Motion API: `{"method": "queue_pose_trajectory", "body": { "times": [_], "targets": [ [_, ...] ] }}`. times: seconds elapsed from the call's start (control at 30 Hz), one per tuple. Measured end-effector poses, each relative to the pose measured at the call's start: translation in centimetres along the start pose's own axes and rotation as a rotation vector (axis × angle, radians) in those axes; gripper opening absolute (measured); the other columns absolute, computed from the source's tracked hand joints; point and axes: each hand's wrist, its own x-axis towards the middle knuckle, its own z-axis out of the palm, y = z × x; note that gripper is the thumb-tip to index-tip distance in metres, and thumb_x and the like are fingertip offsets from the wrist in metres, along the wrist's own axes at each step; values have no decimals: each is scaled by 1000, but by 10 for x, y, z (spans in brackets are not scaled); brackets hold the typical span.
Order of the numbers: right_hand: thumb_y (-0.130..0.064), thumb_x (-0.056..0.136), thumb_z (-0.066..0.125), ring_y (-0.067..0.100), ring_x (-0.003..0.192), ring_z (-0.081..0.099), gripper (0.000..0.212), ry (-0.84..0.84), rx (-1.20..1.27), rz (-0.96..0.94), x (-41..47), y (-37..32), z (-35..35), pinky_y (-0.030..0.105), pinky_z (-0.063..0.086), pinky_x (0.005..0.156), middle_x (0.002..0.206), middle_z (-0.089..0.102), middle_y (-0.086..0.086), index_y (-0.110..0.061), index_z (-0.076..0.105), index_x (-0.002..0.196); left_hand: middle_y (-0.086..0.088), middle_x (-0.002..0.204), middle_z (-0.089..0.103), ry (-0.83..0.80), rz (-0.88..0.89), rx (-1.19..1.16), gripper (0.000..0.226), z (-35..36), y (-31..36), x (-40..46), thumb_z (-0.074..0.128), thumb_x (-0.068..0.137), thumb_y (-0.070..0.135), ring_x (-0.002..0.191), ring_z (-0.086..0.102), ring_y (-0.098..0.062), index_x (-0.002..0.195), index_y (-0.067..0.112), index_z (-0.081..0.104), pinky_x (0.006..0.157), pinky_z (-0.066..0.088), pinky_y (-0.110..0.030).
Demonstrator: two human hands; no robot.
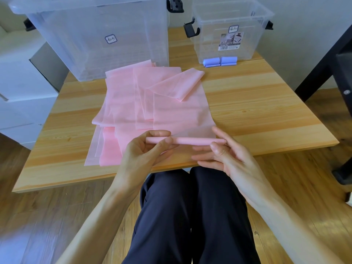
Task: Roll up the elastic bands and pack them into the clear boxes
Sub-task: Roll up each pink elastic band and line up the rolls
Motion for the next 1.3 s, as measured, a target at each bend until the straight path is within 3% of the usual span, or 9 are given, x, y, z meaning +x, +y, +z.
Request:
{"method": "queue_pose_trajectory", "body": {
  "times": [0.23,0.3,0.5,0.63,0.77,0.9,1.07,1.17,1.3],
  "targets": [
    [-17,101,46,28,101,72,59,22,14,-6,-1,-1,1,35,56,94,107,73,6,-17,23,155,-14,102,75,40,-15,66,30,1,-2,-2,81,73,31,102,72,-27,98,16,73,91,54,-38],
    [-17,102,45,28,101,72,58,21,18,0,-1,-2,3,35,56,94,110,72,13,-18,23,155,-12,99,75,53,-21,55,33,3,-2,-2,82,71,31,100,72,-26,98,15,72,89,55,-37],
    [-16,102,45,25,101,73,58,7,40,13,-1,-4,4,29,56,92,105,74,12,-21,22,155,-9,94,76,64,-17,-3,34,7,-2,-3,79,68,28,97,73,-23,96,12,70,81,59,-24],
    [-8,96,56,25,98,73,57,39,61,12,-1,-7,0,26,57,86,109,71,10,-24,40,148,-10,95,76,62,-25,17,33,5,-2,-3,80,68,28,97,73,-22,94,11,72,81,60,-24],
    [-4,93,61,25,95,74,29,74,18,11,0,-8,-6,26,59,83,105,73,13,-10,66,122,-11,95,76,42,-38,22,27,1,-2,-3,80,66,31,99,73,-22,87,14,75,85,59,-27],
    [-11,94,60,26,87,75,18,87,-11,42,-1,-8,-9,27,60,74,96,76,11,-4,69,108,-12,95,76,19,-33,-34,27,1,1,-3,76,70,29,99,73,-23,91,13,76,87,59,-28],
    [-21,93,59,28,81,75,25,85,-37,56,0,-8,-9,32,62,71,89,76,12,-1,71,103,-4,89,74,22,-4,-18,19,1,5,-4,73,73,25,95,74,-25,85,11,74,80,58,-23],
    [-17,92,62,28,88,75,22,111,-3,31,0,-8,-9,31,61,73,98,76,11,-3,73,105,-8,79,74,40,-11,20,17,0,5,-4,74,74,24,89,75,-23,83,10,73,80,60,-26],
    [-12,91,63,28,85,76,20,143,22,27,3,-9,-9,27,61,72,95,77,10,-5,73,107,-8,88,77,16,-11,127,14,-1,8,-5,74,80,20,84,75,-17,90,11,76,74,58,-19]
  ]
}}
